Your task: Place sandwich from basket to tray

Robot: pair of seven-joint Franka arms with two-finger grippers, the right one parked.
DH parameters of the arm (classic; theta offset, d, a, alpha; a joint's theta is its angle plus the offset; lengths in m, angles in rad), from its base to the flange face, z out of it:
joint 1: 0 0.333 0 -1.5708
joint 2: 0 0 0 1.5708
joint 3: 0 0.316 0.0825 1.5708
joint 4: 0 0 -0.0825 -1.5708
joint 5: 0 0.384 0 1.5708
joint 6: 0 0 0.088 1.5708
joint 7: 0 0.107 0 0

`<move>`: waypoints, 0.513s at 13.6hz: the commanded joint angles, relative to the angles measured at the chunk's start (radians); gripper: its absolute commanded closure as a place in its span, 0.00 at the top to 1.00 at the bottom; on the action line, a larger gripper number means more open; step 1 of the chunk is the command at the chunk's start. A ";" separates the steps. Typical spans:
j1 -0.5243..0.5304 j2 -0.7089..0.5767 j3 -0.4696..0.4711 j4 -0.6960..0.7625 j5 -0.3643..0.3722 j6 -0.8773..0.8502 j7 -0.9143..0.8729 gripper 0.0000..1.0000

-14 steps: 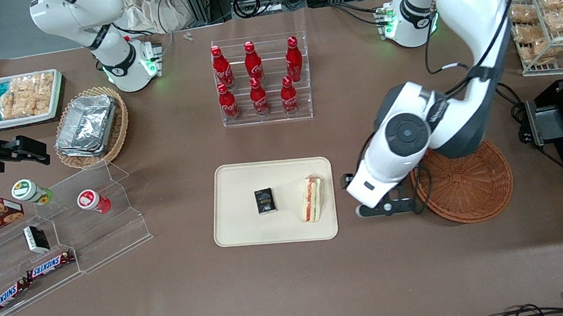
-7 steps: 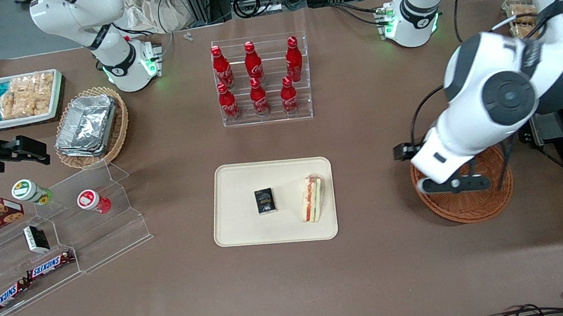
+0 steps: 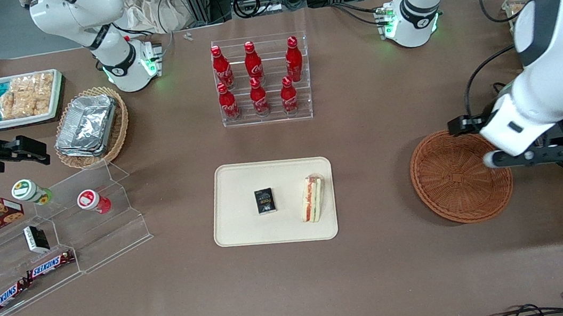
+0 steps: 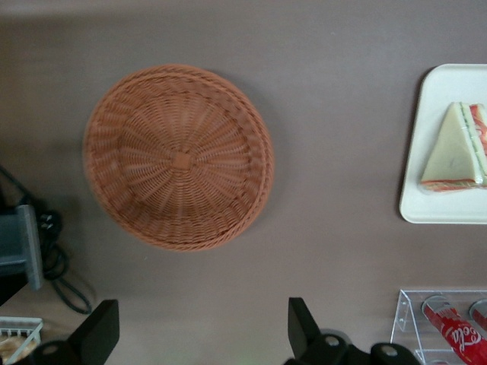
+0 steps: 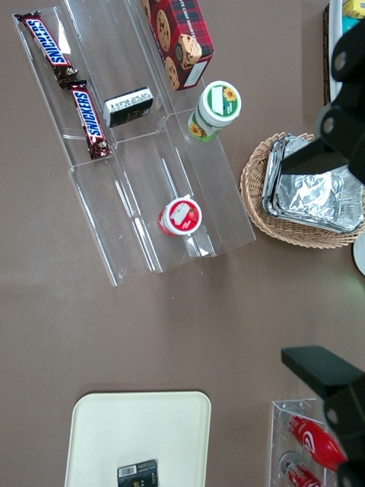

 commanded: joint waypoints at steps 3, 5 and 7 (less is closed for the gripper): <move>0.034 -0.020 0.001 0.020 -0.001 -0.055 0.019 0.99; 0.072 -0.037 -0.002 0.014 -0.004 -0.062 0.063 0.99; 0.073 -0.072 -0.001 -0.015 -0.001 -0.075 0.189 0.99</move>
